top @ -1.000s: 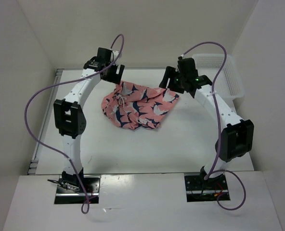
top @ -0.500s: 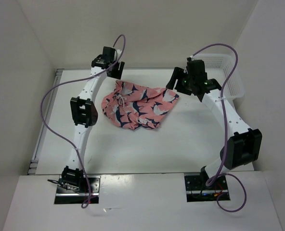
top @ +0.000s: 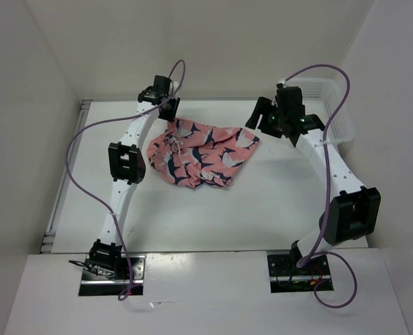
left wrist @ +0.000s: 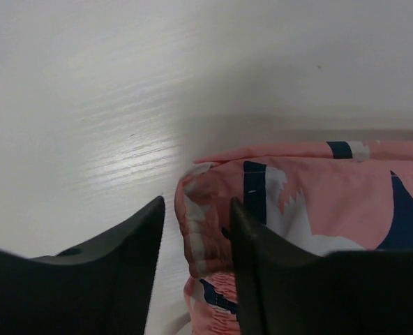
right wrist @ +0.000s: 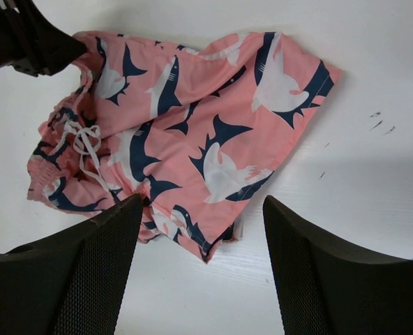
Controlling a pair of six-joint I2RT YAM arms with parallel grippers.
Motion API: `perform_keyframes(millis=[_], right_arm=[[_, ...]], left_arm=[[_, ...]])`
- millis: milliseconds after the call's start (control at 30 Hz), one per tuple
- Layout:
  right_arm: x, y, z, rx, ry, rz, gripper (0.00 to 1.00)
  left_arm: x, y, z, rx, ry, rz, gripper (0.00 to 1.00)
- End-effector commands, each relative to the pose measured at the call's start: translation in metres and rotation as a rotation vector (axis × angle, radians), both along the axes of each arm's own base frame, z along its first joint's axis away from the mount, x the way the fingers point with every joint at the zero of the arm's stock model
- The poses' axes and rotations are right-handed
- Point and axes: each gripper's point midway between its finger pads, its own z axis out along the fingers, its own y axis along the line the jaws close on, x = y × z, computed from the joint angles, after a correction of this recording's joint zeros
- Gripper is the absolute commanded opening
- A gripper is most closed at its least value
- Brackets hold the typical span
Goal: Fold and stack the shorts
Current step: Flatten the shorts out
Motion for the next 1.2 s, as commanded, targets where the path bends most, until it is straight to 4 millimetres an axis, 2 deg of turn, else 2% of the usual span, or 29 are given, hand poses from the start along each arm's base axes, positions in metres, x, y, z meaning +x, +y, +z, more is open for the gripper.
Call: perform_keyframes(millis=[0,67,100,167,200,233,267,300,333,400,500,533,600,633,733,767,800,833,867,900,933,967,1000,1033,1067,1167], right_arm=[[-0.002,-0.007,-0.002,-0.002,-0.002,0.002,0.75],[-0.001,-0.007,-0.001,0.000,-0.011,0.002,0.75],[0.000,-0.009,0.000,0.006,-0.010,0.000,0.75],[0.001,-0.009,-0.014,-0.001,0.022,0.000,0.75],[0.002,-0.013,-0.014,-0.001,0.022,-0.009,0.75],[0.003,-0.012,-0.019,-0.003,0.034,-0.009,0.79],[0.008,-0.016,-0.023,-0.003,0.038,-0.019,0.83],[0.008,-0.016,-0.023,-0.004,0.038,-0.019,0.84],[0.010,-0.015,-0.034,-0.009,0.065,-0.019,0.86],[0.014,-0.015,-0.039,-0.011,0.076,-0.019,0.92],[0.021,-0.017,-0.059,-0.019,0.123,-0.028,0.97],[0.024,-0.017,-0.061,-0.019,0.127,-0.028,0.97],[0.027,-0.018,-0.076,-0.022,0.165,-0.046,0.97],[0.030,-0.017,-0.080,-0.022,0.165,-0.046,0.93],[0.041,-0.025,-0.101,-0.050,0.194,-0.103,0.85],[0.042,-0.027,-0.109,-0.065,0.209,-0.116,0.82],[0.049,-0.029,-0.118,-0.080,0.222,-0.128,0.80],[0.056,-0.034,-0.122,-0.102,0.215,-0.152,0.70],[0.063,-0.035,-0.120,-0.109,0.205,-0.161,0.65],[0.068,-0.038,-0.134,-0.135,0.225,-0.168,0.60],[0.073,-0.042,-0.137,-0.161,0.223,-0.173,0.54],[0.085,-0.048,-0.132,-0.195,0.196,-0.193,0.53],[0.088,-0.053,-0.137,-0.232,0.201,-0.196,0.55],[0.089,-0.052,-0.152,-0.259,0.232,-0.199,0.61],[0.097,-0.054,-0.150,-0.286,0.216,-0.191,0.70],[0.106,-0.054,-0.163,-0.327,0.219,-0.184,0.89]], left_arm=[[0.005,-0.012,0.015,-0.043,-0.037,-0.036,0.47],[0.004,-0.016,0.015,-0.064,-0.033,-0.053,0.37],[0.003,-0.016,0.017,-0.064,-0.033,-0.053,0.27],[0.001,-0.018,0.026,-0.076,-0.037,-0.062,0.20],[-0.002,-0.018,0.018,-0.072,-0.017,-0.062,0.12],[-0.003,-0.017,0.024,-0.073,-0.022,-0.062,0.10],[-0.003,-0.017,0.032,-0.075,-0.035,-0.062,0.08],[-0.005,-0.017,0.028,-0.073,-0.023,-0.062,0.08],[-0.004,-0.017,0.036,-0.076,-0.037,-0.062,0.07],[-0.006,-0.017,0.040,-0.076,-0.040,-0.062,0.05],[-0.010,-0.016,0.064,-0.080,-0.063,-0.063,0.01],[-0.011,-0.016,0.081,-0.085,-0.090,-0.064,0.01],[-0.014,-0.009,0.094,-0.086,-0.099,-0.055,0.01],[-0.020,-0.008,0.112,-0.089,-0.117,-0.056,0.01],[-0.032,-0.003,0.138,-0.105,-0.136,-0.058,0.00],[-0.033,0.004,0.143,-0.105,-0.140,-0.048,0.00],[-0.037,0.002,0.148,-0.115,-0.141,-0.057,0.00],[-0.039,0.000,0.161,-0.130,-0.165,-0.069,0.00],[-0.041,0.007,0.161,-0.128,-0.158,-0.058,0.00],[-0.044,0.005,0.163,-0.138,-0.156,-0.067,0.00],[-0.048,0.004,0.174,-0.148,-0.170,-0.076,0.00],[-0.050,0.004,0.174,-0.147,-0.167,-0.076,0.00],[-0.053,0.004,0.184,-0.150,-0.185,-0.077,0.00],[-0.054,0.003,0.181,-0.156,-0.174,-0.083,0.00],[-0.056,0.003,0.189,-0.158,-0.188,-0.084,0.00],[-0.057,0.002,0.201,-0.168,-0.216,-0.093,0.00]])
